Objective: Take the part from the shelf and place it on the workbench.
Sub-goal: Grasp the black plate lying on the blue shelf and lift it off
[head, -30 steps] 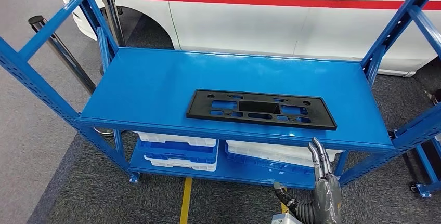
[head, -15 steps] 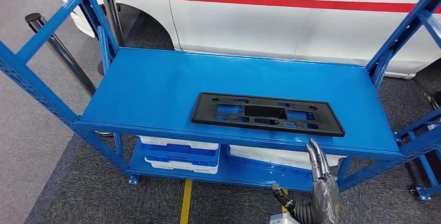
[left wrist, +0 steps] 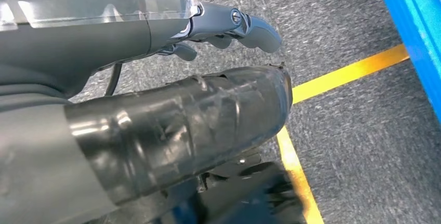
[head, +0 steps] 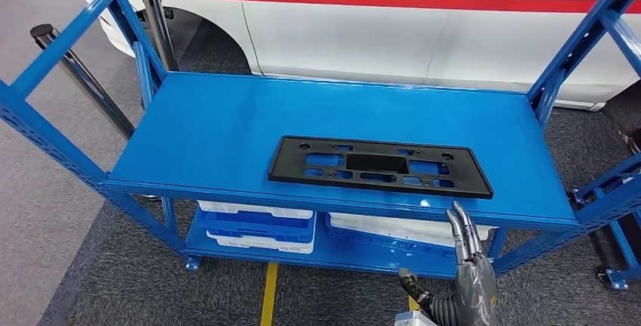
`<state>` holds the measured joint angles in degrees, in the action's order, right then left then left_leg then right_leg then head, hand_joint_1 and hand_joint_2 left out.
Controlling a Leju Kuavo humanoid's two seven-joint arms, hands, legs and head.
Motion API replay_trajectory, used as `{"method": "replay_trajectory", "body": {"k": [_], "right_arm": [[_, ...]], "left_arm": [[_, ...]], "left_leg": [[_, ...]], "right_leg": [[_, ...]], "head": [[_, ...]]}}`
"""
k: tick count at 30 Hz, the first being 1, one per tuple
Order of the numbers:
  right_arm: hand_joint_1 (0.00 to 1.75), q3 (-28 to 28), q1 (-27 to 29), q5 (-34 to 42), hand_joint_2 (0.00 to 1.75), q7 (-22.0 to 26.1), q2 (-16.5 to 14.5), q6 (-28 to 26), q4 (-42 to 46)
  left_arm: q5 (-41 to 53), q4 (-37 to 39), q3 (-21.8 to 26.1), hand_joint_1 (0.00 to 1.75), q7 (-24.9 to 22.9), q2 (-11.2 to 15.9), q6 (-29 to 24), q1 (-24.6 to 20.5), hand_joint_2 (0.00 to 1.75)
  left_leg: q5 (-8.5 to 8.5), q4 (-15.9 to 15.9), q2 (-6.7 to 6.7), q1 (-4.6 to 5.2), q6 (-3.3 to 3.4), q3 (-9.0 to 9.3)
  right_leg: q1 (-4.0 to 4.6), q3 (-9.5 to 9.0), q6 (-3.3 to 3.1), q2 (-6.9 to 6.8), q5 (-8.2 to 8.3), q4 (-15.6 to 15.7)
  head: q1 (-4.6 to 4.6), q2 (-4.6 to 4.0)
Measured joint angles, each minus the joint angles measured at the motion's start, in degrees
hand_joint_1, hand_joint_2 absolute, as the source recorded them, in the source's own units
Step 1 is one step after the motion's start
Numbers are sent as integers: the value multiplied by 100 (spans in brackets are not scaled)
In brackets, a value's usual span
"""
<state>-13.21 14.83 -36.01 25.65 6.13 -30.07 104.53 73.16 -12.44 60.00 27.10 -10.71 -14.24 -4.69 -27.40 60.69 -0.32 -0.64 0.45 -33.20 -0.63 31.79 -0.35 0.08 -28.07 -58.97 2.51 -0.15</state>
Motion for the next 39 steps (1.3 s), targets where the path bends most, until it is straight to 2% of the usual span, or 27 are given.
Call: {"method": "replay_trajectory", "body": {"k": [1,4,5,7,9,10,11,12,13,15,16,18,20,22,24,25,26,27,29,30,31,32,35,36,37,39], "right_arm": [[0,7,18,-23,175,-12,18,-9,19],[0,51,70,-135,175,-71,87,-20,77],[0,79,88,-181,175,-90,114,-21,96],[0,153,136,-287,175,-144,181,-21,138],[0,244,204,-379,175,-199,265,-17,162],[0,283,238,-405,175,-219,302,-15,164],[0,318,265,-432,175,-240,332,-5,165],[0,349,284,-465,175,-261,360,13,171],[0,381,300,-507,175,-289,393,41,180],[0,443,326,-601,175,-345,464,98,204],[0,466,340,-643,175,-374,497,119,214],[0,498,378,-708,175,-427,550,156,227],[0,531,416,-757,175,-474,595,186,242],[0,562,435,-796,175,-514,640,214,256],[0,576,456,-820,175,-549,678,253,261],[0,577,470,-827,175,-563,690,268,261],[0,578,483,-831,175,-572,698,277,261],[0,578,495,-835,175,-577,707,280,261],[0,578,509,-838,175,-584,722,283,261],[0,578,511,-839,175,-590,728,287,261],[0,577,512,-842,175,-598,734,292,261],[0,576,513,-845,175,-607,738,297,261],[0,573,514,-864,175,-620,765,303,265],[0,574,514,-869,175,-623,776,304,268],[0,574,516,-873,175,-630,786,306,271],[0,573,525,-878,175,-644,794,312,271]], "left_arm": [[4,0,-1,0,4,0,19,-4,0],[7,0,-1,0,13,-1,57,8,0],[7,0,0,0,15,-1,68,12,0],[6,0,0,0,29,-2,110,8,0],[5,0,0,0,43,-2,145,6,0],[4,0,0,0,46,-1,154,6,0],[4,0,0,0,48,-1,161,8,0],[4,0,0,0,51,-1,172,9,0],[4,0,0,0,55,-2,187,9,0],[4,0,0,0,66,-2,220,8,0],[4,0,0,0,72,-2,232,8,0],[5,0,0,0,82,-2,242,6,0],[5,0,0,0,90,0,242,1,0],[9,0,0,0,96,2,243,0,0],[16,0,0,0,98,2,244,7,0],[19,0,0,0,96,2,244,13,0],[19,0,0,0,95,2,245,19,0],[20,0,0,0,93,2,245,23,0],[20,0,0,0,92,4,246,25,0],[20,0,0,0,90,7,245,21,0],[20,0,0,0,87,9,245,12,0],[20,0,0,0,83,11,244,3,0],[20,0,0,0,75,10,244,2,0],[20,0,0,0,75,9,244,4,0],[21,0,0,0,75,9,244,1,0],[22,0,0,0,74,9,244,-8,0]], "left_leg": [[16,-146,-2,10,19,66],[21,-222,-4,25,111,91],[37,-250,0,20,151,104],[58,-294,12,10,217,125],[52,-295,14,19,248,124],[45,-292,13,25,254,127],[35,-288,12,29,256,134],[24,-282,10,31,252,147],[7,-274,8,31,245,162],[-34,-245,3,54,205,179],[-50,-235,1,64,180,180],[-67,-237,-1,70,127,185],[-133,-172,1,60,73,169],[-387,272,3,47,21,-35],[-707,1036,4,37,-13,-429],[-767,1315,4,35,-21,-591],[-712,1403,4,34,-22,-667],[-546,1268,4,34,-15,-631],[-94,550,4,39,28,-325],[38,201,4,49,55,-161],[93,-27,3,61,82,-56],[75,-124,1,77,107,-8],[64,-229,-2,67,183,50],[70,-269,2,54,218,81],[73,-298,7,44,248,108],[52,-305,14,53,294,130]], "right_leg": [[6,4,29,-1,-6,-4],[-9,6,127,-1,-20,-12],[-17,34,156,-1,-82,-89],[-29,241,192,-3,-362,-547],[-27,599,209,-3,-675,-1258],[-28,726,214,-4,-721,-1495],[-28,751,213,-4,-649,-1516],[-28,667,206,-4,-479,-1318],[-28,495,193,-5,-259,-954],[-9,172,158,-3,2,-270],[5,93,138,-1,37,-92],[19,78,92,4,20,-25],[-3,52,37,4,29,11],[-18,18,-28,-7,27,39],[-8,3,-71,-15,5,37],[-4,-6,-78,-15,-6,35],[-2,-24,-81,-12,-22,34],[-1,-52,-78,-6,-42,34],[1,-126,-55,4,-98,33],[9,-150,-31,7,-127,26],[14,-161,-5,8,-148,22],[17,-160,24,6,-162,24],[5,-179,112,0,-216,4],[0,-135,136,0,-296,-117],[-6,-26,156,-1,-423,-351],[-18,371,188,-2,-732,-1073]], "head": [[2,0],[4,0],[5,0],[7,0],[7,0],[7,0],[6,0],[5,0],[6,0],[6,0],[4,0],[1,0],[0,0],[-3,0],[-4,0],[-3,0],[-3,0],[-4,0],[-2,0],[-2,0],[-1,0],[1,0],[4,0],[5,0],[7,0],[8,0]]}}
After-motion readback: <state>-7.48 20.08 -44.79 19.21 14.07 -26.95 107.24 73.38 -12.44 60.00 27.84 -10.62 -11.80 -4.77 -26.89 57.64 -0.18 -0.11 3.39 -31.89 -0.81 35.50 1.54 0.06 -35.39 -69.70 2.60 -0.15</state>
